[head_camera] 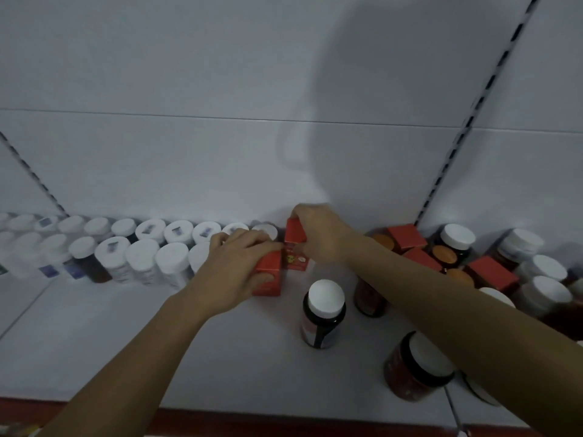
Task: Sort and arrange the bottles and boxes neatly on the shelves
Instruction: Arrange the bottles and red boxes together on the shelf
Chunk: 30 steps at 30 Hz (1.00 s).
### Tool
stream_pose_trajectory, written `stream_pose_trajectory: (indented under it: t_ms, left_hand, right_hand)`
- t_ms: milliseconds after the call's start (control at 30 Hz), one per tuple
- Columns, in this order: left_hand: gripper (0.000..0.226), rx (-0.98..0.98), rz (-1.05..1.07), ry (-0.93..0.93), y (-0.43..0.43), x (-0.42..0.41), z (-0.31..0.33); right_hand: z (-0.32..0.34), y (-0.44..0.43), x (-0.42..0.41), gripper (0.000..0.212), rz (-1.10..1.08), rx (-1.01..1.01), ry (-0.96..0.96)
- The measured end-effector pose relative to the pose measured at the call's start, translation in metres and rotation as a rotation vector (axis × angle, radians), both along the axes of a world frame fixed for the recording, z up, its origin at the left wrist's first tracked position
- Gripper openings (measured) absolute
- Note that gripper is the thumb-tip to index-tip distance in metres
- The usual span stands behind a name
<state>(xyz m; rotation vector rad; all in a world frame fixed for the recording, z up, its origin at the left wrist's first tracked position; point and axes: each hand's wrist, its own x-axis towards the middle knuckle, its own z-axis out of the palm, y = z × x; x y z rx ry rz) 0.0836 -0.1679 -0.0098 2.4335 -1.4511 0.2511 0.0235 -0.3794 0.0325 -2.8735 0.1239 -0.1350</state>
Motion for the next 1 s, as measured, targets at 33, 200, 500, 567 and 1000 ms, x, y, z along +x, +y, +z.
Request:
stream_pose_trajectory:
  t_ms: [33, 200, 500, 567, 1000]
  left_hand:
    - [0.064, -0.003, -0.004, -0.002, 0.000, 0.002, 0.000]
    - [0.061, 0.004, -0.021, 0.010, -0.003, 0.008, 0.002]
    - [0.058, 0.056, -0.078, 0.004, -0.003, 0.020, 0.006]
    - [0.060, 0.089, -0.106, -0.006, -0.002, 0.023, 0.010]
    - [0.057, 0.083, -0.333, -0.003, -0.075, -0.010, 0.047]
  right_hand:
    - [0.000, 0.001, 0.001, 0.039, -0.007, 0.012, 0.001]
    - [-0.006, 0.009, 0.002, 0.041, -0.073, 0.038, 0.020]
    - [-0.010, 0.019, -0.014, 0.057, -0.228, 0.202, -0.031]
    - [-0.001, 0.012, -0.019, 0.056, -0.224, 0.238, -0.035]
    - [0.042, -0.086, -0.131, 0.032, -0.439, 0.032, 0.072]
